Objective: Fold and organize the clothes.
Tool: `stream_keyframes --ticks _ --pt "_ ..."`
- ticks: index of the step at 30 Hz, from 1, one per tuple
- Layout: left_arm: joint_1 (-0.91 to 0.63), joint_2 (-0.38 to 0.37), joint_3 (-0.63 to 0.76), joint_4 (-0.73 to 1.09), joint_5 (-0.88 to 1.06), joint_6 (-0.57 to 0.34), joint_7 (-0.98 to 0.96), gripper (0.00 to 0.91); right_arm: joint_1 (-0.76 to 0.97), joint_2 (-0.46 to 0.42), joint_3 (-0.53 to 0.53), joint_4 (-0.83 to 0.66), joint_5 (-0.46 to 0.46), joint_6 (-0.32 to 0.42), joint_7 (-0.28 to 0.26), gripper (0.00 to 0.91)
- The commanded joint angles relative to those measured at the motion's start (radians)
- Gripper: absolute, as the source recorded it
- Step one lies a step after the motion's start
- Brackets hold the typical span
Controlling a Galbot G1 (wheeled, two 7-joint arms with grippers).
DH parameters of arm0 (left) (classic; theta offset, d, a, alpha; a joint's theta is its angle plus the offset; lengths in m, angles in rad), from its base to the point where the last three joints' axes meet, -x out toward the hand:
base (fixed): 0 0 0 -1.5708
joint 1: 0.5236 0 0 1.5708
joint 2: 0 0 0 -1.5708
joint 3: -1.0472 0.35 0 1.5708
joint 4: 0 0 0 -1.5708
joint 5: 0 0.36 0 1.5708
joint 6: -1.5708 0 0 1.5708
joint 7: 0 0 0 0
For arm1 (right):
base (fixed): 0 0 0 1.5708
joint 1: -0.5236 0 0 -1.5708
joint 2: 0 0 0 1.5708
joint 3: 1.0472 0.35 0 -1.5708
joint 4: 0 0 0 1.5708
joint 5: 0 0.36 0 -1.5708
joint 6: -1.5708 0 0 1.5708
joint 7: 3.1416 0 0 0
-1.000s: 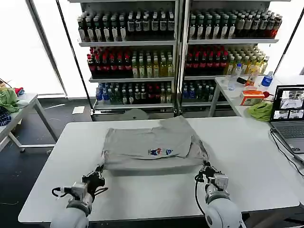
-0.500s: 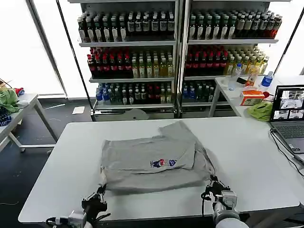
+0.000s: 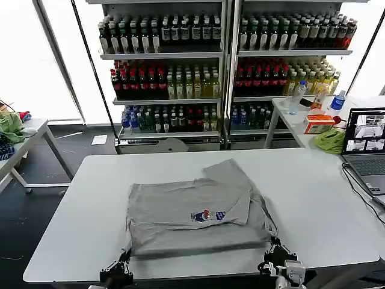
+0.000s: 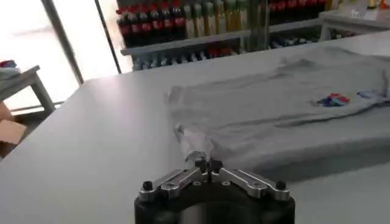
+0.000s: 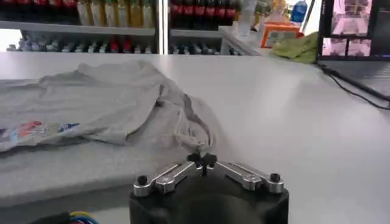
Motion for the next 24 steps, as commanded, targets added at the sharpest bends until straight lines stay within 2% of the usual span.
stream_keyframes --ticks 1,2,3,4,5,6,10,18,24 --pt "0.032 -0.002 0.011 0.016 0.012 -0.005 0.000 0.000 -0.043 0.006 0.001 0.005 -0.020 0.015 0.002 0.413" --pt "0.035 -0.002 0.015 0.013 0.012 -0.004 0.000 0.000 -0.048 0.008 -0.003 0.009 -0.024 0.014 0.001 0.736" --pt "0.036 -0.002 0.017 0.010 0.014 -0.003 0.000 0.131 -0.052 0.010 -0.004 0.014 -0.025 0.013 0.002 0.907" --pt "0.038 -0.002 0.019 0.003 0.015 0.002 -0.001 0.373 -0.056 0.012 -0.006 0.018 -0.025 0.013 0.003 0.907" --pt "0.041 -0.002 0.023 -0.006 0.014 0.007 -0.005 0.856 -0.061 0.012 -0.006 0.028 -0.025 0.014 0.003 0.907" --pt "0.044 -0.002 0.026 -0.013 0.014 0.009 -0.012 0.907 -0.063 0.012 -0.005 0.035 -0.024 0.014 0.003 0.907" --pt "0.063 -0.001 0.055 -0.081 0.015 0.013 -0.014 0.907 -0.078 0.009 0.004 0.079 -0.018 0.014 0.010 0.907" --pt "0.087 -0.003 0.091 -0.259 0.004 0.020 -0.009 0.907 -0.062 0.008 0.077 0.266 0.054 -0.016 0.007 0.907" --pt "0.046 0.013 -0.019 -0.340 -0.041 0.050 -0.006 0.907 0.009 0.004 0.152 0.257 0.145 -0.025 0.009 0.907"
